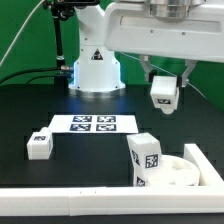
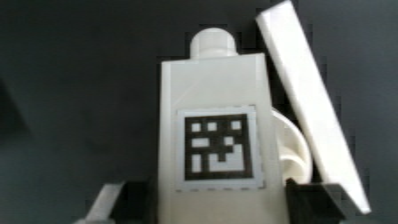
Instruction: Assemble stool
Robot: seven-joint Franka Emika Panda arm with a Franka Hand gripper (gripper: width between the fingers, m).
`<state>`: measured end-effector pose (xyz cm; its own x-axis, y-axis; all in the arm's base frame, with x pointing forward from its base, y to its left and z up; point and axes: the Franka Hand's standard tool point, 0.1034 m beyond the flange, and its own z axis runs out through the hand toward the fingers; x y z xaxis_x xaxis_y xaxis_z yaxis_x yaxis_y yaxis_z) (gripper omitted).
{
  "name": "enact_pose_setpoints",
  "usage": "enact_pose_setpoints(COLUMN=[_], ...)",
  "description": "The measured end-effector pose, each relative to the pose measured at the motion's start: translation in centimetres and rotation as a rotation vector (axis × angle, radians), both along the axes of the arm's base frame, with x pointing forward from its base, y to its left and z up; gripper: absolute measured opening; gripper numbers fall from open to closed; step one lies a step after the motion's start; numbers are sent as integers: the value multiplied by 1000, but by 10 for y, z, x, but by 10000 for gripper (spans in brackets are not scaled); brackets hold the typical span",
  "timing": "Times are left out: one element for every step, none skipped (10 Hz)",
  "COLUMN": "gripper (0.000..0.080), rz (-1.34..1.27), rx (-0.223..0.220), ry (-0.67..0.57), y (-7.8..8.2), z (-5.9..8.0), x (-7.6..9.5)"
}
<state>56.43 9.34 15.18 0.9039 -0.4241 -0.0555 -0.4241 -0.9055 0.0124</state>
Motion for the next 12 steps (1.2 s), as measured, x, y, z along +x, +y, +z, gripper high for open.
enact_pose_setpoints(gripper=[338, 338, 338, 338, 338, 338, 338, 338, 338, 338, 338, 338], rz=[-2, 34, 100, 117, 127, 116, 122, 123, 127, 191, 222, 247], rx=[-9, -63, -84, -91, -84, -72, -62, -36, -30, -68, -97, -106], ry=[-44, -159, -277, -307, -389, -432, -459, -522, -541, -520, -509, -519], y=[5, 17, 29, 26, 31, 41, 48, 59, 63, 54, 44, 37], z=[0, 6, 11, 8, 10, 7, 5, 4, -2, -17, -23, -16], x=[2, 16, 28, 30, 36, 30, 29, 30, 27, 25, 29, 34])
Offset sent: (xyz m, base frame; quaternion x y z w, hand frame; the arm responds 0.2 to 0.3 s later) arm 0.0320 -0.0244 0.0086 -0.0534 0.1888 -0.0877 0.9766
